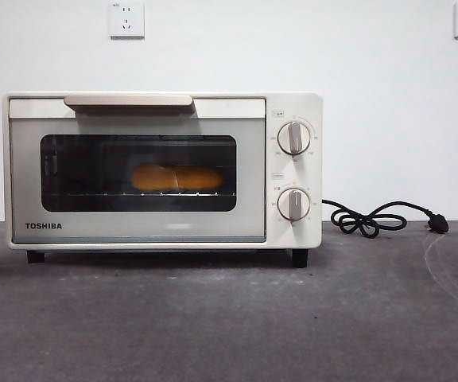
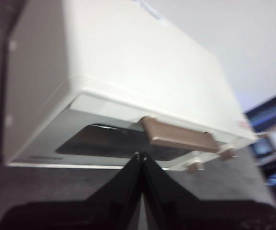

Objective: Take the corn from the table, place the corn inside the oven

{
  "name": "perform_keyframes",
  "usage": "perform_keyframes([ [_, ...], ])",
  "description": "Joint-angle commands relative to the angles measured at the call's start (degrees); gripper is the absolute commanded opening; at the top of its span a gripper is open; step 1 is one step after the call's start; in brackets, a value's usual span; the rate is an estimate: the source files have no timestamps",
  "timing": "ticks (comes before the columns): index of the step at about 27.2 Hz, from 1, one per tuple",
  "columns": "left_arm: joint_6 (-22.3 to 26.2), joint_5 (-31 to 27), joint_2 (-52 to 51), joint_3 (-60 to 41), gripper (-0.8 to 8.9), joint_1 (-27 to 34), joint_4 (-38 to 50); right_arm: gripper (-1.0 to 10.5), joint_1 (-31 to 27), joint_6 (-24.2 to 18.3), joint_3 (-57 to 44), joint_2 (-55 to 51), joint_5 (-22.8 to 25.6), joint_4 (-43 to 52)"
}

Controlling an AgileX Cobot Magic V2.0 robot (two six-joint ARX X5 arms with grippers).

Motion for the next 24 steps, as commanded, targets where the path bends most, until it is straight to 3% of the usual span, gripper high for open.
perform_keyframes([
  [1, 3.0, -10.4, -2.8, -0.3, -0.07, -4.1, -2.6, -0.1, 0.0, 2.1, 0.2, 0.1, 1.8, -0.2],
  [5, 5.3, -27.1, -6.1, 0.1, -0.08, -10.9, -7.2, -0.1, 0.0, 2.1, 0.2, 0.1, 3.0, -0.3],
  [8, 5.9, -32.0, -8.1, 0.1, -0.08, -15.6, -7.0, -0.1, 0.0, 2.1, 0.2, 0.1, 3.0, -0.2],
  [14, 5.7, -31.6, -9.2, 0.1, -0.04, -20.3, -5.4, -0.1, 0.0, 2.1, 0.2, 0.1, 3.3, -0.3],
  [24, 5.7, -31.8, -6.2, 0.1, -0.04, -20.6, -5.4, -0.1, 0.0, 2.0, 0.2, 0.1, 7.3, -0.2],
])
